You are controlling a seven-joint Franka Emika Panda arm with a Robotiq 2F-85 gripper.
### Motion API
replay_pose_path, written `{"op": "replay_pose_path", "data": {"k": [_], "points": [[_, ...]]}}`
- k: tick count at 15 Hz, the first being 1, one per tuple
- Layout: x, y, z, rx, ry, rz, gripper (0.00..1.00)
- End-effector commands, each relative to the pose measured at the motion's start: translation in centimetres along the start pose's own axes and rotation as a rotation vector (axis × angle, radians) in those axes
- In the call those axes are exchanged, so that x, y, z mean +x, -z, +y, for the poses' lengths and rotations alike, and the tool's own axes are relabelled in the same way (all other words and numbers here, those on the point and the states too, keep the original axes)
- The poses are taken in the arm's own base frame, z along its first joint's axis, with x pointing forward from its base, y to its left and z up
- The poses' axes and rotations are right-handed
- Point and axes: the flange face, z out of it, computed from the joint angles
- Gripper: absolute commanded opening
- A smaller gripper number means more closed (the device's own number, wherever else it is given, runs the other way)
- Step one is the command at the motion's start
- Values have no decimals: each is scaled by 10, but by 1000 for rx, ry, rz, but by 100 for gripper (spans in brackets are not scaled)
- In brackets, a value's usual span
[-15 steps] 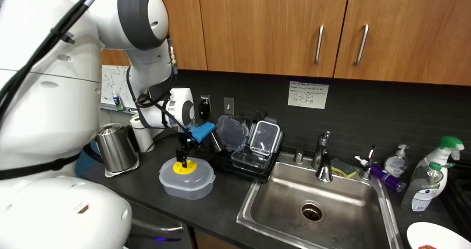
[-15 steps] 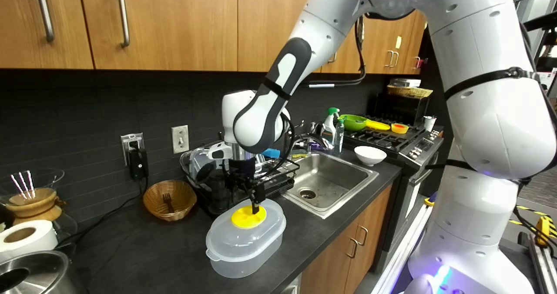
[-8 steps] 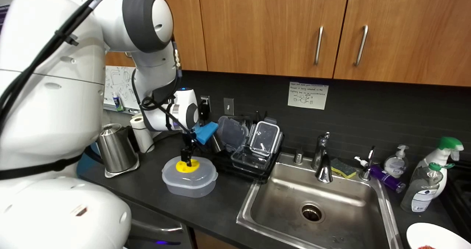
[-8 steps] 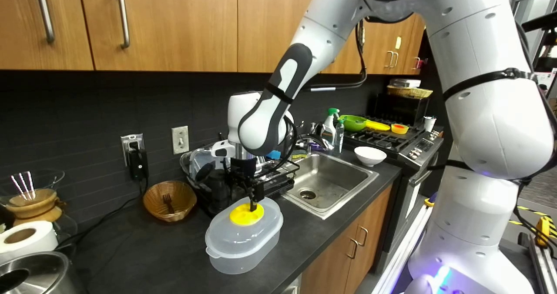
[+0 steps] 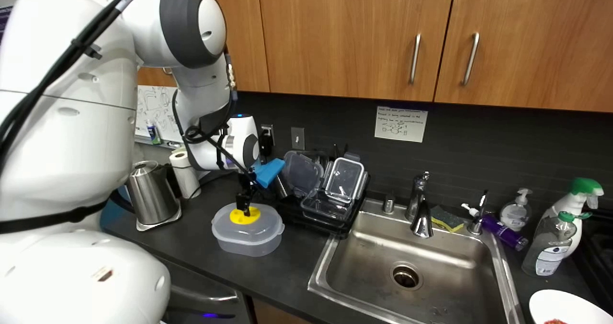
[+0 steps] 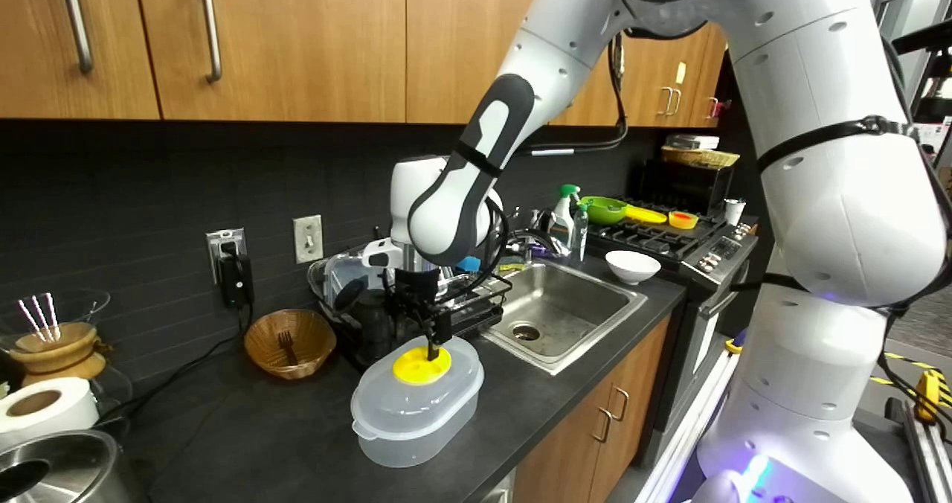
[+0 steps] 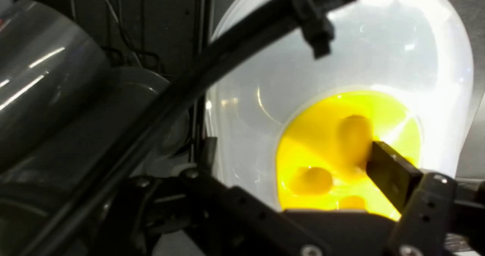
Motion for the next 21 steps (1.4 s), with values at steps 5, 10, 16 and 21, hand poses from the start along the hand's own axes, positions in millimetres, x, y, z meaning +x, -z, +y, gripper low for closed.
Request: {"op": "replay_pose_path", "data": {"k": [5,10,16,21], "points": [[-2,3,-8,6,-7,-3,100],[-3,9,-11,13,-38,-3,100],[-7,14,-15,16,-61,9,100],[-8,14,-29,92,-31,-17,100]]}}
